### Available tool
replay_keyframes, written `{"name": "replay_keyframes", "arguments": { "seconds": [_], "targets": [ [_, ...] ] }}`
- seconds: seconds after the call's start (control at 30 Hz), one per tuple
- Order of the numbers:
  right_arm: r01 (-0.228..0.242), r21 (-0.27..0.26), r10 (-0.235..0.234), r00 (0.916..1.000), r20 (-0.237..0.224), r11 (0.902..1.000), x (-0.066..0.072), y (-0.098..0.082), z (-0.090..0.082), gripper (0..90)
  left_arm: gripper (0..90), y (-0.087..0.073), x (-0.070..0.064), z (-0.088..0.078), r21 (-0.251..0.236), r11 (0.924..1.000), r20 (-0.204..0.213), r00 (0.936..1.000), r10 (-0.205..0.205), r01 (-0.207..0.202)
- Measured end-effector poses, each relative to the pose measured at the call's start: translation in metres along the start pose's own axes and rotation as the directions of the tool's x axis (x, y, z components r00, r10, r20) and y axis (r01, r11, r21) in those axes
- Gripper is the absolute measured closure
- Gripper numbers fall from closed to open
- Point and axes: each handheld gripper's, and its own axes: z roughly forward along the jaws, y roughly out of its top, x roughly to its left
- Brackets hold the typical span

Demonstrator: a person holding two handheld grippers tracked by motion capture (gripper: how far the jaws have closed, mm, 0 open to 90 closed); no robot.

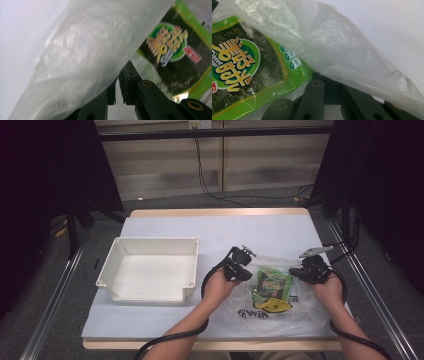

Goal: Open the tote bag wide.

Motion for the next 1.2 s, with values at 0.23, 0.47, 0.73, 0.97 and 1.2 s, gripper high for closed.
{"name": "replay_keyframes", "arguments": {
  "seconds": [0.23,0.47,0.73,0.97,1.2],
  "targets": [
    [0.030,0.006,-0.030,0.9995,-0.014,0.9995,0.004,0.001,0.002,90.0,83.7,0.013,0.008,0.012,-0.008,0.9999,-0.079,0.9968,-0.010,0.010],
    [0.045,-0.010,-0.046,0.9988,-0.019,0.9989,0.003,-0.001,0.003,90.0,86.9,0.013,0.015,0.027,0.003,0.9991,-0.107,0.9935,-0.041,0.041],
    [0.044,-0.032,-0.043,0.9989,0.018,0.9985,0.007,0.002,-0.006,86.0,87.1,0.008,0.017,0.024,-0.004,0.9986,-0.090,0.9945,-0.053,0.053],
    [0.091,-0.053,-0.091,0.9958,0.012,0.9944,0.019,0.017,-0.014,90.0,87.8,0.008,0.019,0.020,-0.022,0.9970,-0.094,0.9927,-0.077,0.075],
    [0.133,-0.047,-0.134,0.9909,-0.016,0.9900,0.031,0.029,-0.004,90.0,87.7,0.009,0.018,0.019,-0.035,0.9970,-0.076,0.9946,-0.071,0.069]
  ]
}}
